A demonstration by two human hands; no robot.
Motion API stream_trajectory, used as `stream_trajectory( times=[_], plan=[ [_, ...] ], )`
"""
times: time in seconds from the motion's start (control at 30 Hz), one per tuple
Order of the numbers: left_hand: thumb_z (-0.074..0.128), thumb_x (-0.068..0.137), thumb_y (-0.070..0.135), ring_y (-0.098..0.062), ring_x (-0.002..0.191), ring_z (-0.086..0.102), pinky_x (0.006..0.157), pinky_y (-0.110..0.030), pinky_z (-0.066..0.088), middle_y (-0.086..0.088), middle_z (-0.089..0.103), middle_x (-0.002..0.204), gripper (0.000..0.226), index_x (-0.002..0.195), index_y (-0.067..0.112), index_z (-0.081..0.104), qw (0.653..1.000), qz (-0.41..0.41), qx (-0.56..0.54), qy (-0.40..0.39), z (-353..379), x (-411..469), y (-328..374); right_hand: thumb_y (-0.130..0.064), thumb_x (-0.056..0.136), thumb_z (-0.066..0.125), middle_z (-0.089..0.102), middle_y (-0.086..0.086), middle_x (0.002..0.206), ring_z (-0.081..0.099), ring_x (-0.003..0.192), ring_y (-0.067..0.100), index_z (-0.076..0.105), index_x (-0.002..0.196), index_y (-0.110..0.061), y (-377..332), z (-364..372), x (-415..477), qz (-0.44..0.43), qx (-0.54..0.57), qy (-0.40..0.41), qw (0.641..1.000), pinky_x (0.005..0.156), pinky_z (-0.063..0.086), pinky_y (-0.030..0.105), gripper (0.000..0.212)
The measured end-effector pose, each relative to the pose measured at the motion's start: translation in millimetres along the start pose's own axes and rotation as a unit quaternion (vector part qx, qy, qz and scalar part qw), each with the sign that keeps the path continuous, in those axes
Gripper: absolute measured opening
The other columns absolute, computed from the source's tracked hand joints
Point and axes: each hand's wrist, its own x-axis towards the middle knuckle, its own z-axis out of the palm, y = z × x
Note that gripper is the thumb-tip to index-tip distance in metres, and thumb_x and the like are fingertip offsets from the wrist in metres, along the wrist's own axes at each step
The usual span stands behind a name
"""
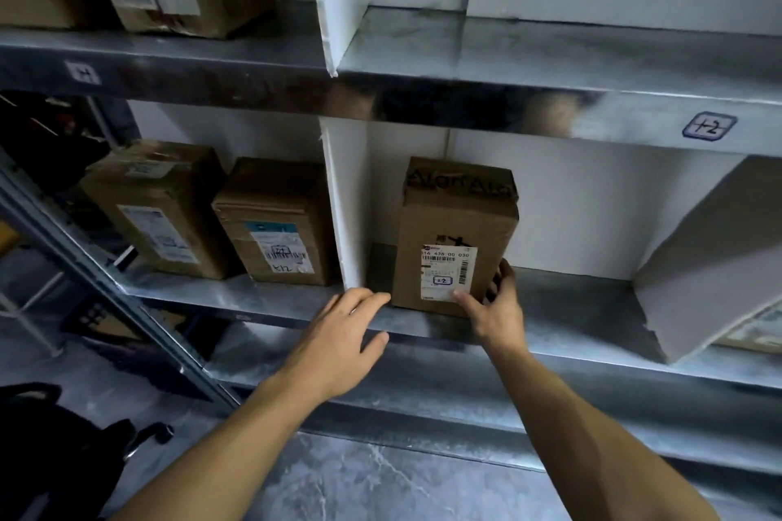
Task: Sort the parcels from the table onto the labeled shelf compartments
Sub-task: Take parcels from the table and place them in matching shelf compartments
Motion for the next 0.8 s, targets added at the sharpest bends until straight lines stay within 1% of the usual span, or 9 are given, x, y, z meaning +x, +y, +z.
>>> stream_trajectory(
  times=[0.1, 0.17, 0.23, 0.3, 0.37, 0.5, 0.63, 0.7, 0.8],
  plan=[
    [0.047, 0.097, 0.042, -0.009, 0.128, 0.035, 0.109, -0.032, 0.034, 0.016, 0.034, 0.14, 0.053, 0.147, 0.031, 0.033, 1.0, 0.018, -0.003, -0.011, -6.1, -3.4, -5.9, -0.014, 0.082, 0.081, 0.058, -0.022, 0.115, 0.058, 0.123, 0.012, 0.031, 0.144, -0.036, -8.9, 4.8, -4.5, 0.007, -0.016, 0.004, 1.0, 0.106, 0.047, 0.034, 0.083],
    [0.047, 0.097, 0.041, -0.009, 0.126, 0.035, 0.108, -0.032, 0.034, 0.016, 0.033, 0.14, 0.053, 0.147, 0.03, 0.033, 0.999, 0.031, 0.0, -0.014, -11.0, -3.7, -9.9, -0.017, 0.082, 0.081, 0.059, -0.011, 0.13, 0.055, 0.13, 0.018, 0.03, 0.147, -0.029, -18.2, 6.5, -12.1, 0.002, -0.018, 0.012, 1.0, 0.111, 0.044, 0.043, 0.083],
    [0.047, 0.097, 0.04, -0.01, 0.126, 0.035, 0.107, -0.032, 0.035, 0.015, 0.034, 0.14, 0.053, 0.147, 0.03, 0.033, 0.999, 0.044, 0.003, -0.017, -13.6, -2.4, -12.2, -0.028, 0.085, 0.079, 0.051, 0.001, 0.146, 0.048, 0.136, 0.023, 0.03, 0.15, -0.025, -25.4, 5.7, -22.2, -0.005, -0.062, 0.04, 0.997, 0.114, 0.04, 0.048, 0.081],
    [0.047, 0.097, 0.04, -0.01, 0.127, 0.034, 0.108, -0.033, 0.034, 0.015, 0.034, 0.14, 0.054, 0.148, 0.029, 0.033, 0.998, 0.055, -0.001, -0.023, -12.5, -1.0, -10.7, -0.038, 0.089, 0.073, 0.044, 0.006, 0.152, 0.042, 0.14, 0.026, 0.032, 0.151, -0.024, -28.1, 0.6, -33.7, -0.009, -0.133, 0.065, 0.989, 0.115, 0.038, 0.047, 0.076],
    [0.047, 0.097, 0.041, -0.01, 0.129, 0.033, 0.108, -0.033, 0.033, 0.014, 0.034, 0.141, 0.054, 0.148, 0.029, 0.033, 0.997, 0.071, -0.001, -0.032, -8.6, 0.1, -4.7, -0.042, 0.094, 0.066, 0.042, 0.008, 0.152, 0.044, 0.138, 0.028, 0.037, 0.15, -0.022, -26.5, -9.0, -45.5, -0.014, -0.203, 0.069, 0.977, 0.111, 0.039, 0.044, 0.066],
    [0.045, 0.097, 0.042, -0.012, 0.128, 0.036, 0.109, -0.037, 0.034, 0.013, 0.036, 0.141, 0.053, 0.147, 0.031, 0.032, 0.992, 0.113, 0.009, -0.053, 0.3, 6.5, 17.1, -0.041, 0.1, 0.054, 0.048, 0.012, 0.145, 0.052, 0.126, 0.031, 0.046, 0.145, -0.015, -21.0, -35.1, -67.4, -0.058, -0.335, 0.041, 0.94, 0.105, 0.043, 0.04, 0.052],
    [0.045, 0.097, 0.042, -0.017, 0.131, 0.037, 0.11, -0.037, 0.032, 0.009, 0.039, 0.145, 0.053, 0.147, 0.03, 0.033, 0.983, 0.167, 0.039, -0.06, 12.5, 23.4, 53.4, -0.039, 0.1, 0.052, 0.052, 0.012, 0.136, 0.052, 0.118, 0.036, 0.052, 0.137, -0.013, -17.6, -75.0, -90.8, -0.086, -0.436, 0.065, 0.893, 0.096, 0.048, 0.044, 0.045],
    [0.045, 0.096, 0.043, -0.019, 0.129, 0.04, 0.108, -0.036, 0.033, 0.007, 0.041, 0.142, 0.052, 0.146, 0.03, 0.035, 0.979, 0.187, 0.061, -0.05, 22.4, 30.4, 79.6, -0.038, 0.1, 0.051, 0.051, 0.012, 0.134, 0.051, 0.115, 0.037, 0.053, 0.133, -0.013, -14.1, -102.9, -106.5, -0.081, -0.476, 0.081, 0.872, 0.091, 0.048, 0.045, 0.041],
    [0.043, 0.096, 0.045, -0.021, 0.123, 0.043, 0.102, -0.038, 0.037, 0.007, 0.042, 0.139, 0.052, 0.145, 0.03, 0.034, 0.971, 0.213, 0.099, -0.041, 41.1, 37.4, 129.5, -0.043, 0.1, 0.046, 0.05, 0.008, 0.135, 0.05, 0.117, 0.035, 0.048, 0.133, -0.018, -7.7, -155.5, -136.1, -0.047, -0.54, 0.111, 0.833, 0.089, 0.049, 0.044, 0.042]
  ],
)
